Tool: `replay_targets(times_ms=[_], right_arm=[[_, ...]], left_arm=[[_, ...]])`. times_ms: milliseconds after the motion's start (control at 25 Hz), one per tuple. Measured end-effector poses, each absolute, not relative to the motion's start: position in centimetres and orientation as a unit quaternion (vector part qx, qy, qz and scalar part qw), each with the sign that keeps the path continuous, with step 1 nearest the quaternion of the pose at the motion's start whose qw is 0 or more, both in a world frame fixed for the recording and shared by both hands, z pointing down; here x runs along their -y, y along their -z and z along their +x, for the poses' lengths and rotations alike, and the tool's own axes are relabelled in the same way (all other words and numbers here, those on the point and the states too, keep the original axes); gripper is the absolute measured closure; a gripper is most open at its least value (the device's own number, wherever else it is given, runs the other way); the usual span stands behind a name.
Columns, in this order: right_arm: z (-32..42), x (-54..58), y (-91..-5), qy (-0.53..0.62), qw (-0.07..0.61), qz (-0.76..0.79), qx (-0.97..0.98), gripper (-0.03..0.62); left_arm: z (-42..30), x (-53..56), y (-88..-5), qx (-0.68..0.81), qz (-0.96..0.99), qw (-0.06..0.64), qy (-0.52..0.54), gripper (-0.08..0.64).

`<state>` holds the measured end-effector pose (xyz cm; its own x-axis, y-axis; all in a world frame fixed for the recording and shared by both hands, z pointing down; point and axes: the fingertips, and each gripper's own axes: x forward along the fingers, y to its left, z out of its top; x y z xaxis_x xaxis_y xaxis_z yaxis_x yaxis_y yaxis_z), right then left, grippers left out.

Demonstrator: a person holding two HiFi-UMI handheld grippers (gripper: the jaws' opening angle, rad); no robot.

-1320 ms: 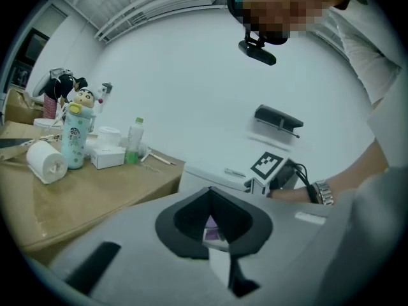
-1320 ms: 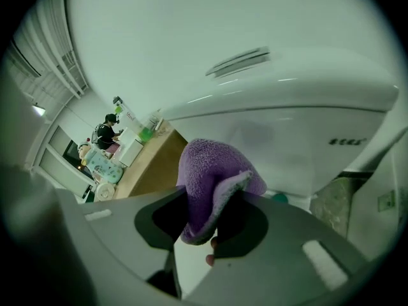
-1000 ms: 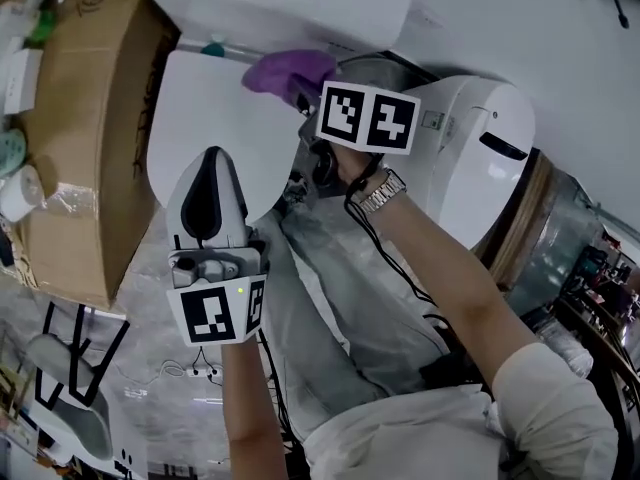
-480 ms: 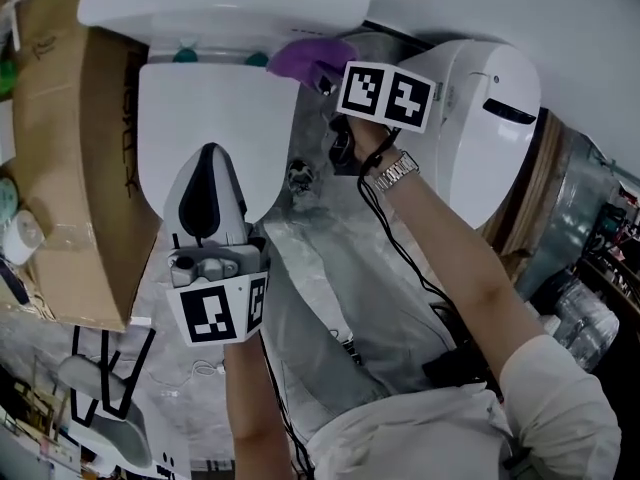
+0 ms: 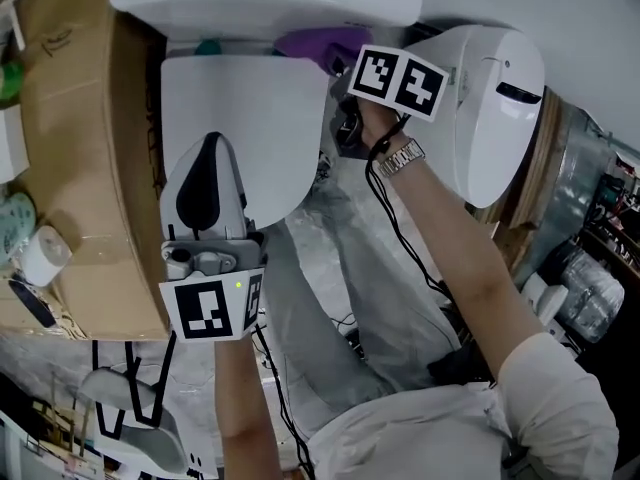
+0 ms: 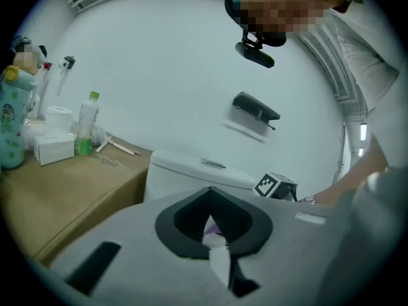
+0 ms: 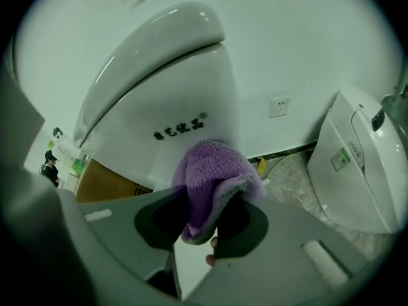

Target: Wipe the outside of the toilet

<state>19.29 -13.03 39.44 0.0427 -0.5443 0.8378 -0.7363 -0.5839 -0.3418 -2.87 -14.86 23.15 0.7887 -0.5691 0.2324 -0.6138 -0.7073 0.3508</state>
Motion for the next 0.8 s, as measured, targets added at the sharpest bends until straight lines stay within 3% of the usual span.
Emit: replay_targets(times_ms=[800], right_arm=[[8.0, 21.8, -40.3, -0.549, 0.051, 0.719, 0.422, 0.492]], left_arm=[[-12.0, 22.1, -25.7, 0.322, 0.917, 0.231, -0.042, 0.554]])
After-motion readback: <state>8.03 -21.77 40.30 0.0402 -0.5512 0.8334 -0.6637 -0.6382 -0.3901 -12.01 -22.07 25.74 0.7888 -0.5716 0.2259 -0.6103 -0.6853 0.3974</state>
